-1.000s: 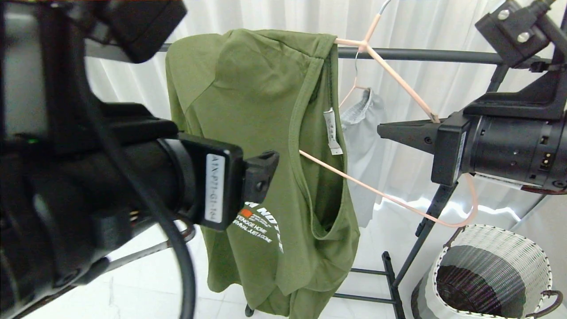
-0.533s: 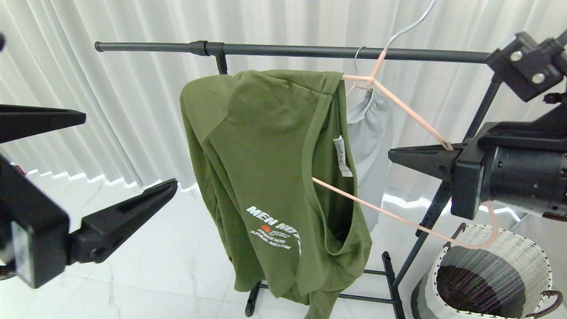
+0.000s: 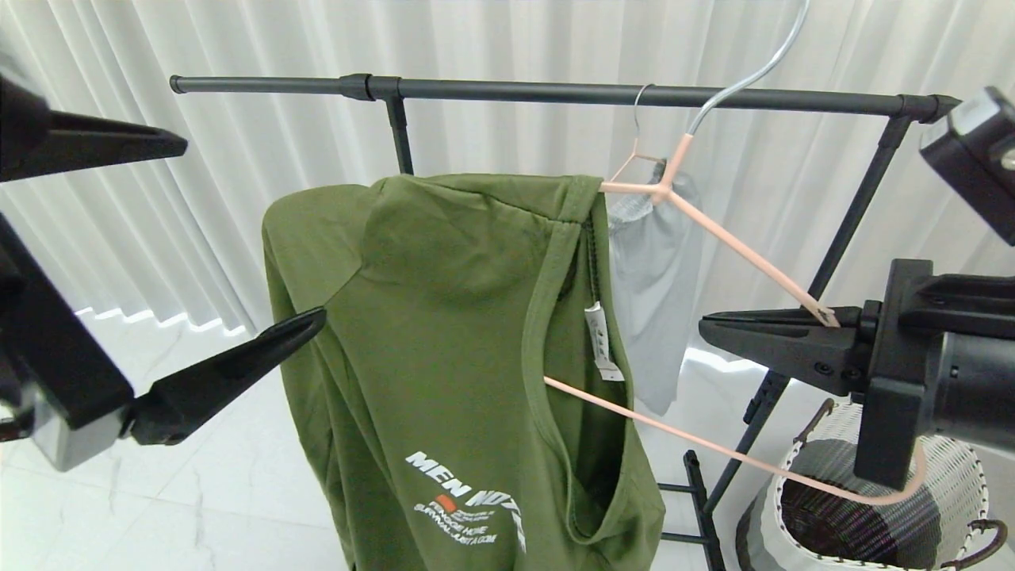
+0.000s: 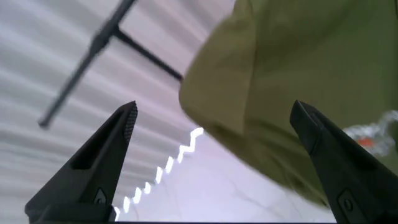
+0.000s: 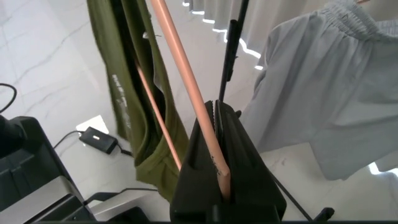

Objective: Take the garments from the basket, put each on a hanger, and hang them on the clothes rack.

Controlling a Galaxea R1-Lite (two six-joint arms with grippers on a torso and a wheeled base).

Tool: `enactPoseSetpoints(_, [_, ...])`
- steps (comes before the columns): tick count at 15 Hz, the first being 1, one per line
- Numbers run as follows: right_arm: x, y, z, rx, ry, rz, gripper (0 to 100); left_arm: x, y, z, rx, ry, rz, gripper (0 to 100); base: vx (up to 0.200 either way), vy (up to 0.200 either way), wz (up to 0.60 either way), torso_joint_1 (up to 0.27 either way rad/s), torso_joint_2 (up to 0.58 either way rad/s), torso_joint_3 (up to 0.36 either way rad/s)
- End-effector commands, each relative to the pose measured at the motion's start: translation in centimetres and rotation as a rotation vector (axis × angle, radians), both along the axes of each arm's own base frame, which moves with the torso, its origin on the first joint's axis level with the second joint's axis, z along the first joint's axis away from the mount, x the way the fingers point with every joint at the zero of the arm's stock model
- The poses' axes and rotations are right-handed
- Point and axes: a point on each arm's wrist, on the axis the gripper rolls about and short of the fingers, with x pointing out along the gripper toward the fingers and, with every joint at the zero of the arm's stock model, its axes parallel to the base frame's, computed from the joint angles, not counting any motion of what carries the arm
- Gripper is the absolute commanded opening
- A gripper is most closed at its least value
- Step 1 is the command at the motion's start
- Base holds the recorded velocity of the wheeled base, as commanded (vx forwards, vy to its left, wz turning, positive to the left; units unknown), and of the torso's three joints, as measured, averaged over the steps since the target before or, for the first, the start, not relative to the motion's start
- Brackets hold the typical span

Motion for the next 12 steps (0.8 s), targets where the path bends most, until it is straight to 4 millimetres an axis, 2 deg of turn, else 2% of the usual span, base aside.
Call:
enactPoseSetpoints(1, [0.0, 0.0, 0.0, -0.001, 0.001, 0.004, 0, 1.9, -0.4, -0.4, 0.056, -0.007, -0.011, 100, 0.000, 0.000, 0.00, 0.000, 0.00, 0.000])
enactPoseSetpoints(3, [0.0, 0.2, -0.1, -0.005, 0.004, 0.004, 0, 4.2, -0.3, -0.1, 0.073, -0.043, -0.063, 100, 0.000, 0.000, 0.00, 0.000, 0.00, 0.000])
enactPoseSetpoints(5, [0.2, 0.5, -0.3, -0.014, 0.009, 0.006, 0, 5.5, -1.2, -0.1, 0.041, -0.064, -0.113, 100, 0.000, 0.000, 0.00, 0.000, 0.00, 0.000])
enactPoseSetpoints(9, [0.8, 1.6, -0.3, -0.022, 0.014, 0.012, 0, 6.5, -2.4, -1.0, 0.059, -0.038, -0.182, 100, 0.000, 0.000, 0.00, 0.000, 0.00, 0.000])
enactPoseSetpoints(12, [0.6, 2.1, -0.2, -0.023, 0.013, 0.032, 0, 7.2, -2.1, -1.4, 0.104, -0.043, -0.160, 100, 0.000, 0.000, 0.00, 0.000, 0.00, 0.000])
